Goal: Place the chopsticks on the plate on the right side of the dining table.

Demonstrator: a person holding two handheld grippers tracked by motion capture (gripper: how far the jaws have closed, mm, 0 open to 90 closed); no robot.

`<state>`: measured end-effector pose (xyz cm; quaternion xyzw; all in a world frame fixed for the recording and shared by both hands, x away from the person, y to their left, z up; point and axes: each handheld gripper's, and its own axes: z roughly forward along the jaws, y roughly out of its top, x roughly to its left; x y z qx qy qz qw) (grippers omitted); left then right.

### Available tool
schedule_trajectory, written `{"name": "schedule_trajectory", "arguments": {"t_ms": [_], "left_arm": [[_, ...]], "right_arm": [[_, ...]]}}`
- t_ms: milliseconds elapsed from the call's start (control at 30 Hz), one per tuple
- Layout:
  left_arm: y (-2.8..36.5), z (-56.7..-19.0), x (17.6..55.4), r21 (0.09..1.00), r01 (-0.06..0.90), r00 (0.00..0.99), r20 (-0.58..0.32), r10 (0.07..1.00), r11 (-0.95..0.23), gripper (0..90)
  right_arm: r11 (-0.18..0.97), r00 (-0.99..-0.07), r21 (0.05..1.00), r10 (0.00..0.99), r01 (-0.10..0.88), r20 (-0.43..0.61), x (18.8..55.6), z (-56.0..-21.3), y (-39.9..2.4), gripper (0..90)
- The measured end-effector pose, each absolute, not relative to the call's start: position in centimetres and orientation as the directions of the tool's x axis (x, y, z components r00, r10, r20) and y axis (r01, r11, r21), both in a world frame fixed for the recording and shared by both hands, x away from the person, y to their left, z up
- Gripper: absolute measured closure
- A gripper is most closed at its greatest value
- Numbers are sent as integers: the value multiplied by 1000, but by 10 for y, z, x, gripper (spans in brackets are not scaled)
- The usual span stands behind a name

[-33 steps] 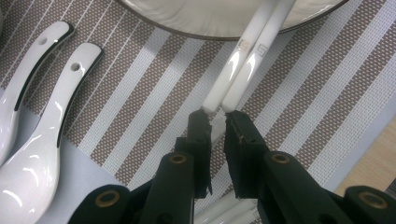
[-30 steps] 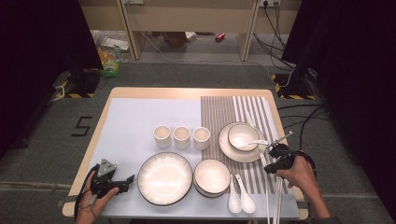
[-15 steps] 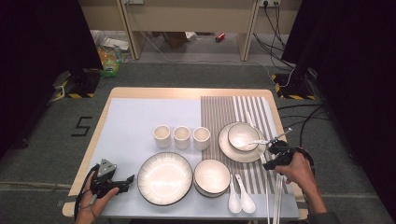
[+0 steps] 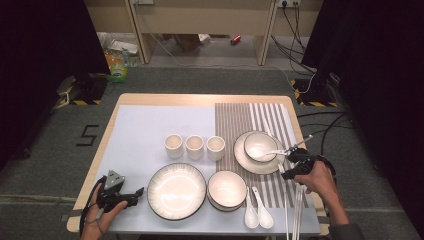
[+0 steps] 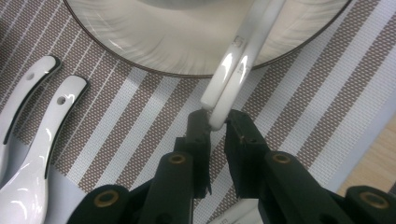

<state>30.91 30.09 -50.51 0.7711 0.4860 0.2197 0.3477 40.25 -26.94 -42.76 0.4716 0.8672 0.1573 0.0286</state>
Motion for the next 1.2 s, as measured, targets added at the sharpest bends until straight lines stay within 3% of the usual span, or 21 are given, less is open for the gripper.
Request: {"name": "schedule_trajectory", "arguments": {"t_ms": [200,400,533,1000,1200], "left_arm": [[301,-505,309,750,597,432,0,902,-285,143],[301,-505,309,749,597,432,0,902,-286,143],[301,-505,309,747,599,434,-2,901,-287,143],[301,-505,309,747,599,434,-2,901,-287,143],[301,-505,309,747,599,434,-2,901,-287,143]], "right_arm": [[473,-528,353,846,807,75,396,-413,-278,622],[462,-522,410,852,786,39,407,-410,-275,627],[476,-532,398,846,785,37,412,-417,-267,581],[463,-513,391,858,796,28,420,-419,-254,595],[471,-523,380,851,796,40,422,-423,-254,664]]}}
